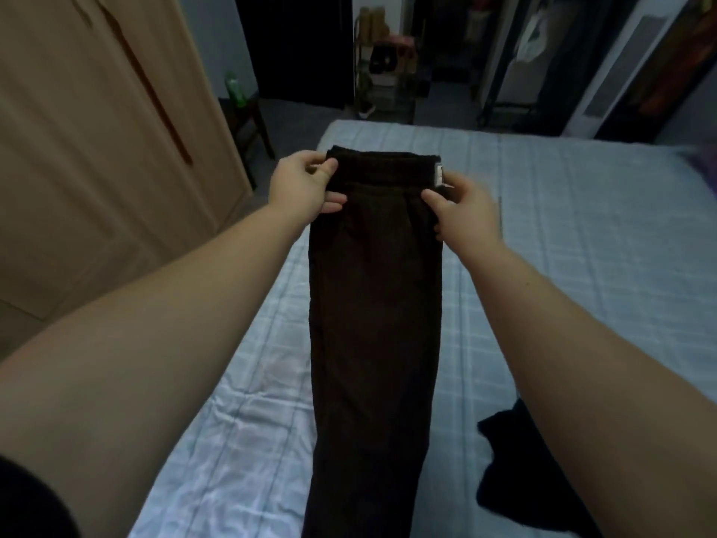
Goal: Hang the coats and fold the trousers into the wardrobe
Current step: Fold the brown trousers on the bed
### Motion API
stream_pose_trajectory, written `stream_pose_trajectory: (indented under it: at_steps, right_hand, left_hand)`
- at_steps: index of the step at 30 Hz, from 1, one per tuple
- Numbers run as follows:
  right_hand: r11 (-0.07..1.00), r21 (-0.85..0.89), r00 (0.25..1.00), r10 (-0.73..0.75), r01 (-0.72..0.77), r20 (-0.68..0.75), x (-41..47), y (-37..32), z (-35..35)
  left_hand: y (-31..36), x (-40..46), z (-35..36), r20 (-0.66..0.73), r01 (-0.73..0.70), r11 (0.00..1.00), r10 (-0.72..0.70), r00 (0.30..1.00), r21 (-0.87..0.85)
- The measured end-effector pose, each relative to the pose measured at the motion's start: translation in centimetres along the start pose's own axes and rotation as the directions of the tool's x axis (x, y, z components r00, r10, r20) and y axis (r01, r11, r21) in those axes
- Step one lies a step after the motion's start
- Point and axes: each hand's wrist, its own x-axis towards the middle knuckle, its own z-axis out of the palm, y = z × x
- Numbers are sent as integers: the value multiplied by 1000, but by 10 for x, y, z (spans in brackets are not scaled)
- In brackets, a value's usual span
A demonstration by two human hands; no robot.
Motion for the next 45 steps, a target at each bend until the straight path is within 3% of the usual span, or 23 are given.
stream_pose_trajectory:
  at_steps: [4,9,16,20,31,35,40,45]
  right_hand:
    - [975,163,987,156,-149,-35,32,74,25]
    - [977,-4,968,213,-214,136,13,129,51]
    - [968,-24,950,249,-249,188,-25,150,64]
    - [963,-90,938,269,-255,220,-91,161,67]
    - [860,-237,823,505,-452,261,-337,233,101]
    - [858,-302,821,496,-415,281,-424,262,113]
    - [841,-323,853,499,-434,151,-523,277,125]
    - [751,-103,758,651,-652,-43,-593,272,128]
  left_hand:
    - [-64,21,34,99,-6,1000,7,995,-11]
    - [-130,7,54,250,-30,982,-19,968,189]
    - [-156,-9,49,239,-40,944,-42,970,327]
    - [-180,-63,39,266,-21,929,-84,960,369]
    - [-321,-256,-16,364,118,922,-259,895,368]
    - [-377,-337,-41,377,136,889,-319,870,437]
    - [-422,-428,-71,360,276,893,-403,842,355]
    - [-432,-478,-91,199,432,830,-517,833,352]
